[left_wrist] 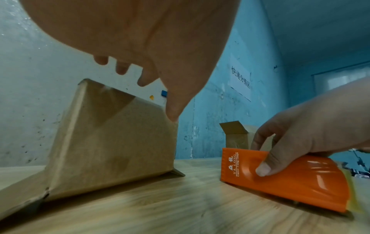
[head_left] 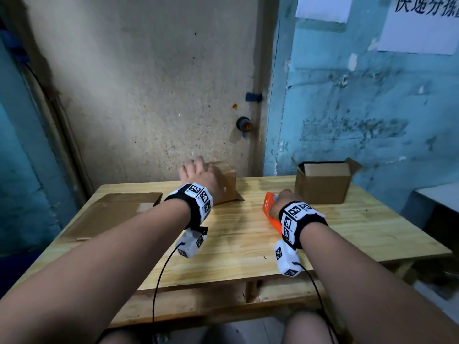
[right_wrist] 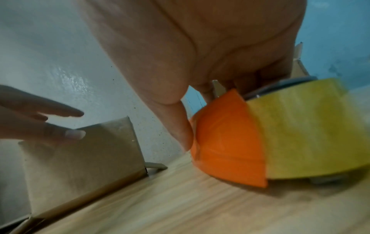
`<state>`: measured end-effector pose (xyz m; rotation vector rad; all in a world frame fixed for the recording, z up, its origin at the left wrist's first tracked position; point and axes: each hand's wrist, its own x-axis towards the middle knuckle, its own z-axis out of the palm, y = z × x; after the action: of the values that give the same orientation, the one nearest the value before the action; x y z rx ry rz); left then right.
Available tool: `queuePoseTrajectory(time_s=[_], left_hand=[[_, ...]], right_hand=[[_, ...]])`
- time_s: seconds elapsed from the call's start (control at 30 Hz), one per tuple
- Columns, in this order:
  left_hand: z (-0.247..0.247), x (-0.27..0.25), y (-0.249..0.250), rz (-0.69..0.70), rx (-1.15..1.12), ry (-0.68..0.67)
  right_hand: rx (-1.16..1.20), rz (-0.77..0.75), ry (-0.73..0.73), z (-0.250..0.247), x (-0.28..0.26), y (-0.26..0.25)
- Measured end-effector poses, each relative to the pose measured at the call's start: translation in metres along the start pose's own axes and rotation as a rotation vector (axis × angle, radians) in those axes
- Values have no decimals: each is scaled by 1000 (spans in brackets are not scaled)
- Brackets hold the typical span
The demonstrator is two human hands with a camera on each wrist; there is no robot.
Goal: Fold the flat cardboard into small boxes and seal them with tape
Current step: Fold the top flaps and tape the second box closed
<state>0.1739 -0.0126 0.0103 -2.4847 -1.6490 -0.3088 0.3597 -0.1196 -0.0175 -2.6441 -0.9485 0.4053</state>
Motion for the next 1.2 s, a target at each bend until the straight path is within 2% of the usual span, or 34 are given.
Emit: queuePoseTrajectory(time_s=[0.03,0.13,0.27,0.4,0.57,0.7,0.8,1.07,1.2], left_hand=[[1,0,0,51,-25,0],[5,-1,-4,143,-117,-112],[11,-5,-17,217,-155,-93],[14,-2,-21,224,-259,-122],[16,4,-24,214,-404,-44],[24,6,-18,226,-335,5],[27,12,-14,277,-452,41],[5,35,-1,575,-259,-81],[8,34,8,555,-349,-42]], right_hand=[[18,-4,-22,0,-1,2],[69,-4,-47,-1,-2,5],[203,-70,9,0,0,5],[505,-177,177,-8,-4,2],[681,-340,240,-22,-15,-20],[672,-481,321,-30,-24,-31],[606,-530,365,-27,-21,-32],[650,-474,352,-22,-16,-16],[672,-463,392,-23,-13,-7]])
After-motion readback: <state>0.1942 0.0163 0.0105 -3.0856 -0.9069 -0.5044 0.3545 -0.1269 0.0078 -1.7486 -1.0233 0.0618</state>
